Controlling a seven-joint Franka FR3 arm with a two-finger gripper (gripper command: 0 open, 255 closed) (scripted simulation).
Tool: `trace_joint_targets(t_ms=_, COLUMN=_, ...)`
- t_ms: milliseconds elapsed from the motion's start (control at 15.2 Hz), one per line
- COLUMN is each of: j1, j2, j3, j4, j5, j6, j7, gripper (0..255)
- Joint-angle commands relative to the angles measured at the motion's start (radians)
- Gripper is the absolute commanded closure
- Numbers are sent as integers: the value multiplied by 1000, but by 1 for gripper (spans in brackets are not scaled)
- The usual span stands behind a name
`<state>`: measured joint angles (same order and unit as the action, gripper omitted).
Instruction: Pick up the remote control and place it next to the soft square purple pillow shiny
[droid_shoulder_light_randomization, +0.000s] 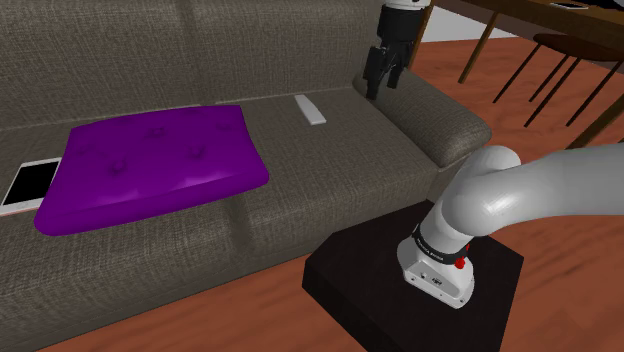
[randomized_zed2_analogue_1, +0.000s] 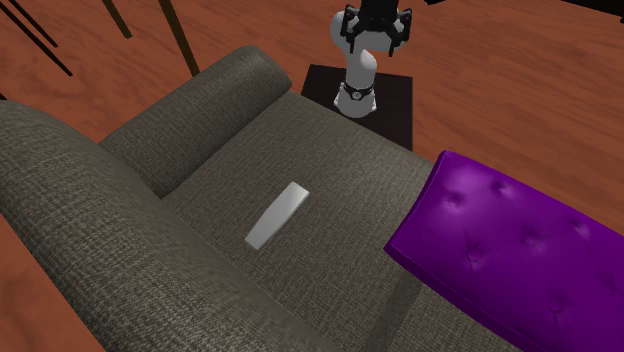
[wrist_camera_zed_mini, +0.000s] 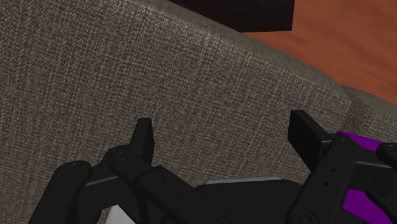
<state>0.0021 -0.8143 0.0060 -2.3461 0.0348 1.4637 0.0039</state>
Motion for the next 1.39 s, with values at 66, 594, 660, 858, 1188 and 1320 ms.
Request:
trace_joint_targets(t_ms=66, j1=-5, j2=27, j3=-1, j4=-3, j5=-2, j6=32, j7=5, gripper=0)
trace_joint_targets(t_ms=594, j1=-48, j2=273, j3=-15, j4=18, j5=-19, j6=272, j7=49, gripper=0)
trace_joint_targets(t_ms=660, j1=-53, j2=306, j3=-17, j4=26, j5=-21, j6=299, j7=54, gripper=0)
trace_joint_targets(t_ms=858, j1=-67, j2=408, j3=-24, j4=60, j5=-27, j6=374, j7=71, gripper=0)
trace_joint_targets(t_ms=1188, j1=-89, j2=584, j3=-40, j4=139, j5=-33, j6=480, j7=98, gripper=0)
trace_joint_targets(t_ms=1320, j1=-97, j2=655, j3=-47, j4=180, j5=-34, j6=515, j7=108, gripper=0)
